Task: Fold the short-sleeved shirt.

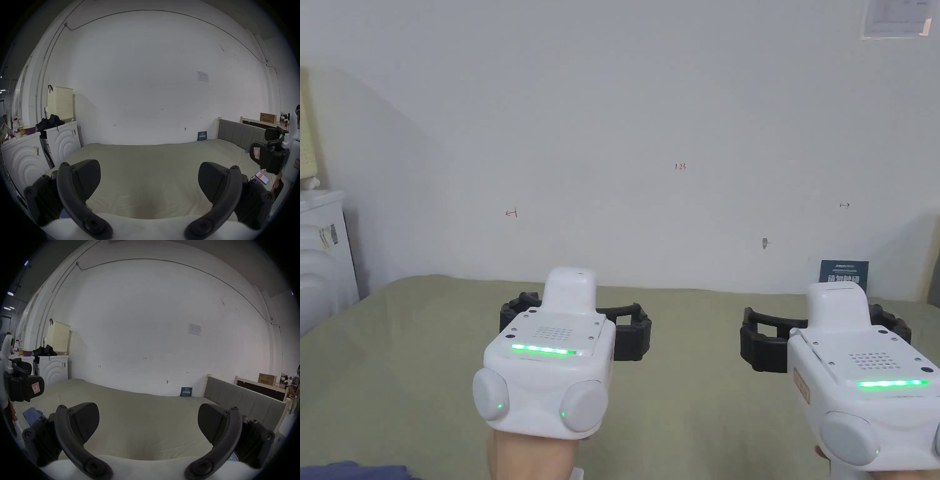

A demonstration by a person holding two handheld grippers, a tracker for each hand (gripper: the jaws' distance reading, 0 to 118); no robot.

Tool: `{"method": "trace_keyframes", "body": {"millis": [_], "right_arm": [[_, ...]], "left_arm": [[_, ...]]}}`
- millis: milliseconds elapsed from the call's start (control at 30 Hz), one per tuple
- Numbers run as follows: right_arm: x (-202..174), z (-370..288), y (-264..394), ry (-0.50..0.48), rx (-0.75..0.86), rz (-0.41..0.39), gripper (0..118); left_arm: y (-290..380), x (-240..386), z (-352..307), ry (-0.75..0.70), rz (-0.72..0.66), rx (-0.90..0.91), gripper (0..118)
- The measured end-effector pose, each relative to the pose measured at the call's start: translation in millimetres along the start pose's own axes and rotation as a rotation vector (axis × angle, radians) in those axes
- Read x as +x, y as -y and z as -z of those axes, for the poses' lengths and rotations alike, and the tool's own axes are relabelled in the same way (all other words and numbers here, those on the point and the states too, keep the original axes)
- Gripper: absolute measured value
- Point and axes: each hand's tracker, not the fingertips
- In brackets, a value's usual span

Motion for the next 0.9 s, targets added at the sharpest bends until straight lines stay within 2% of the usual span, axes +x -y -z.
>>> {"method": "trace_keyframes", "body": {"millis": [233,367,467,567,700,800,900], "right_arm": [[-7,-1,-1,-0.002,-0.028,-0.009,118],[-8,-1,1,-0.053,-0.055,0.013,118],[-10,0,2,-0.036,-0.063,0.026,118],[-12,1,4,0.005,-0.063,0.006,118],[-19,0,6,0.120,-0.041,-0.048,118],[-20,5,10,0.065,-0.047,-0.056,118],[-24,0,9,0.073,0.030,-0.064,118]], "left_arm": [[-3,2,0,0.011,-0.007,-0.004,118],[-6,5,-4,0.018,-0.010,-0.006,118],[-7,4,-5,0.036,-0.026,-0.018,118],[-7,5,-6,0.044,-0.025,-0.030,118],[-5,4,-2,0.043,-0.033,-0.035,118],[-5,5,-2,0.047,-0.037,-0.036,118],[-6,5,-3,0.045,-0.044,-0.036,118]]}}
